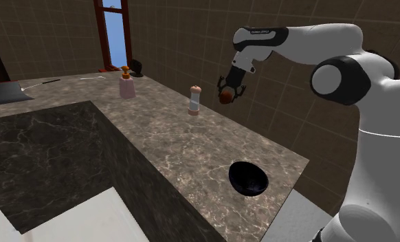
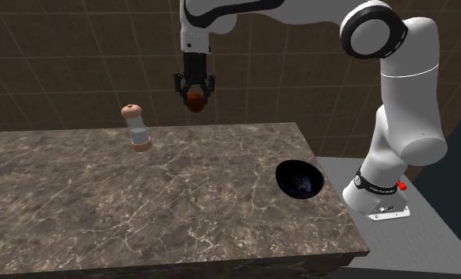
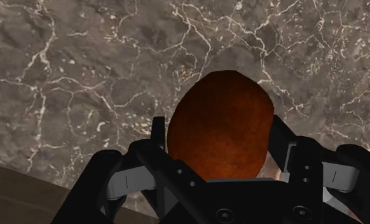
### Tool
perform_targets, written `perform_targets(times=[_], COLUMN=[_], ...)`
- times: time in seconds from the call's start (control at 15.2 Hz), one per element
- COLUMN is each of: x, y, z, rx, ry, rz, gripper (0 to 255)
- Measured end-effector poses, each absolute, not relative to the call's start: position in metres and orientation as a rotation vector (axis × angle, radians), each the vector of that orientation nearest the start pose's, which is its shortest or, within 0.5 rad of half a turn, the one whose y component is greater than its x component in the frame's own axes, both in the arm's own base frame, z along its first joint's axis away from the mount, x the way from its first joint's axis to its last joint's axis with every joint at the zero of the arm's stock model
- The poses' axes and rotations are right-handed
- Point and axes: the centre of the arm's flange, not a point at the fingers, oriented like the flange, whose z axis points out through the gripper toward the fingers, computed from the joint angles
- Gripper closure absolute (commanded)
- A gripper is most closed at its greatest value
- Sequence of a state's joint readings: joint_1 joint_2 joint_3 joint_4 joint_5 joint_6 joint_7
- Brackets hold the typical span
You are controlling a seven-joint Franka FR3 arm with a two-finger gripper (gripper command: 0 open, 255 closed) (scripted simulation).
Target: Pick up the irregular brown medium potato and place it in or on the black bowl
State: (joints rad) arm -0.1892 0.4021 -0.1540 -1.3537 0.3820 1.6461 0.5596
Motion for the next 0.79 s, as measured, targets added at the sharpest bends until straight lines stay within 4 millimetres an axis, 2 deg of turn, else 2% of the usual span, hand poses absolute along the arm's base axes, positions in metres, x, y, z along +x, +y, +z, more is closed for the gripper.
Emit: perform_targets(times=[0.73, 0.79], x=[0.528, 0.518], y=[-0.088, -0.076], z=[0.496, 0.496], rx=[-2.521, -2.521], ry=[1.284, 1.284], rz=[0.197, 0.197], gripper=[255, 255])
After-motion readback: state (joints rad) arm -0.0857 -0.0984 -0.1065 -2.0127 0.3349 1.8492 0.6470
